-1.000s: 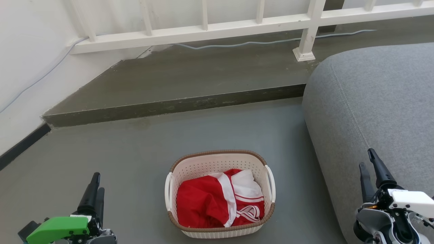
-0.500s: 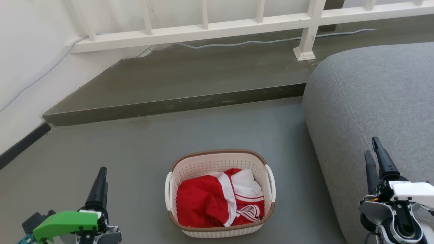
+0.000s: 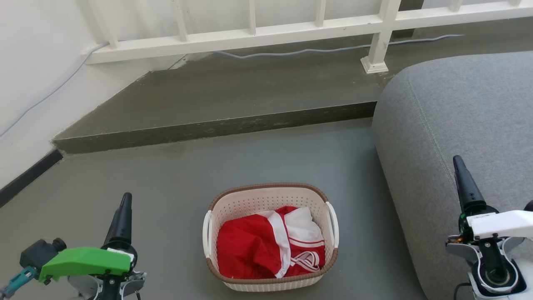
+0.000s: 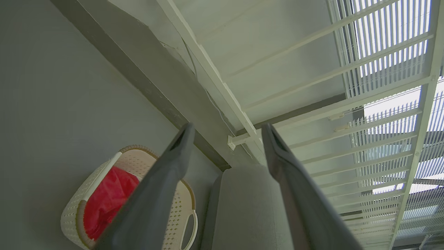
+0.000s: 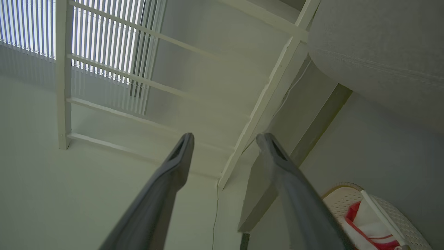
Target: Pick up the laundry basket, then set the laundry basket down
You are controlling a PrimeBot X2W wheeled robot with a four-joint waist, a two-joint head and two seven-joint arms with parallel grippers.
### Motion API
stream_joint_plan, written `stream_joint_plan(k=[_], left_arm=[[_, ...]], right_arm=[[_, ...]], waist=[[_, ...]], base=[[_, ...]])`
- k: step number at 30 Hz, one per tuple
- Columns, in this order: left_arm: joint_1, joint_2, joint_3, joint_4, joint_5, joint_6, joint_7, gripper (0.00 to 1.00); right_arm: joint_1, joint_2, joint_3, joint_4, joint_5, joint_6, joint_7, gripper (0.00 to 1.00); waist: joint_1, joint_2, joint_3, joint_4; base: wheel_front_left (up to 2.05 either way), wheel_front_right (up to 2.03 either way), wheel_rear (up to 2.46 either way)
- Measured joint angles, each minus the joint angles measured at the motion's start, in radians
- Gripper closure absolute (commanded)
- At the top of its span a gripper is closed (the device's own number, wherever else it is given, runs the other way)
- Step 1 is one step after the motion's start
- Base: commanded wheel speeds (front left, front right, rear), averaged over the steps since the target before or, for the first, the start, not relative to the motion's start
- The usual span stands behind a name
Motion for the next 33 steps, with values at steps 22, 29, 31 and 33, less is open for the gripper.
stream_joint_plan(k=[22, 29, 31, 33], left_arm=[[-0.018, 0.004, -0.092, -0.046, 0.472, 0.058, -0.079, 0.00], [-0.020, 0.001, -0.109, -0.065, 0.569, 0.072, -0.104, 0.00], [-0.020, 0.001, -0.116, -0.068, 0.602, 0.073, -0.110, 0.00], [-0.021, 0.001, -0.122, -0.071, 0.626, 0.076, -0.119, 0.00]], right_arm=[[-0.028, -0.050, 0.073, -0.024, -0.414, -0.003, -0.079, 0.00], [-0.042, -0.049, 0.085, -0.036, -0.518, -0.011, -0.104, 0.00], [-0.043, -0.049, 0.090, -0.041, -0.543, -0.011, -0.112, 0.00], [-0.043, -0.049, 0.093, -0.042, -0.575, -0.011, -0.115, 0.00]], waist=[[0.0000, 0.0000, 0.006, -0.001], [0.0000, 0.0000, 0.012, -0.002], [0.0000, 0.0000, 0.012, -0.002], [0.0000, 0.0000, 0.013, -0.003]], base=[[0.00, 0.00, 0.00], [0.00, 0.00, 0.00], [0.00, 0.00, 0.00], [0.00, 0.00, 0.00]])
